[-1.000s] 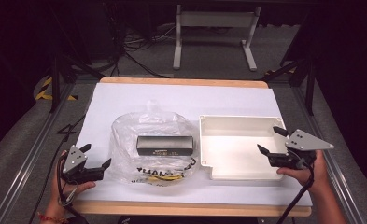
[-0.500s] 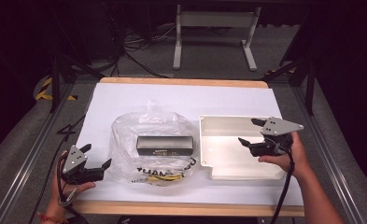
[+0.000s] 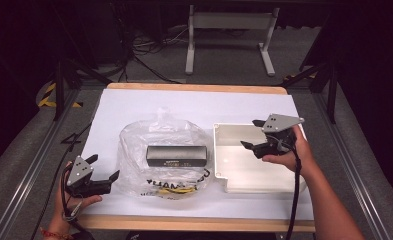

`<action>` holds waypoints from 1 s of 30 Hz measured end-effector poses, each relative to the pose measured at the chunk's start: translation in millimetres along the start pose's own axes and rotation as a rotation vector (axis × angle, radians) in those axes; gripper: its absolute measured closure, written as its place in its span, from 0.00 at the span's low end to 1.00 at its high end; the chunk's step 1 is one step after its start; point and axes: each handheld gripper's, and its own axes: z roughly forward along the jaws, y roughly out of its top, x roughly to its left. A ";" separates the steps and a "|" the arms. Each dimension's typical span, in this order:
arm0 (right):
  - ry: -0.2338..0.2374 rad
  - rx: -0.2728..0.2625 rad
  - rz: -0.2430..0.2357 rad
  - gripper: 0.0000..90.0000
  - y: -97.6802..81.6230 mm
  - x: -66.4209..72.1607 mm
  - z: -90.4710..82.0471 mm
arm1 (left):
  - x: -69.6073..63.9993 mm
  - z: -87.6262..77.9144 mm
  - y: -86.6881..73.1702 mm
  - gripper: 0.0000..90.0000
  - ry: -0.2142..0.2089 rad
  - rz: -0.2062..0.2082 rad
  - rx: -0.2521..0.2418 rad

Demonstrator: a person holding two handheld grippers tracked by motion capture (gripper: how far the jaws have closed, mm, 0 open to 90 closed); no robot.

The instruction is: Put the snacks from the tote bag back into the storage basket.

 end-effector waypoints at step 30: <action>0.158 0.037 -0.104 0.27 50.7 20.6 57.8 | -0.4 0.2 -0.5 0.10 -0.001 0.009 0.009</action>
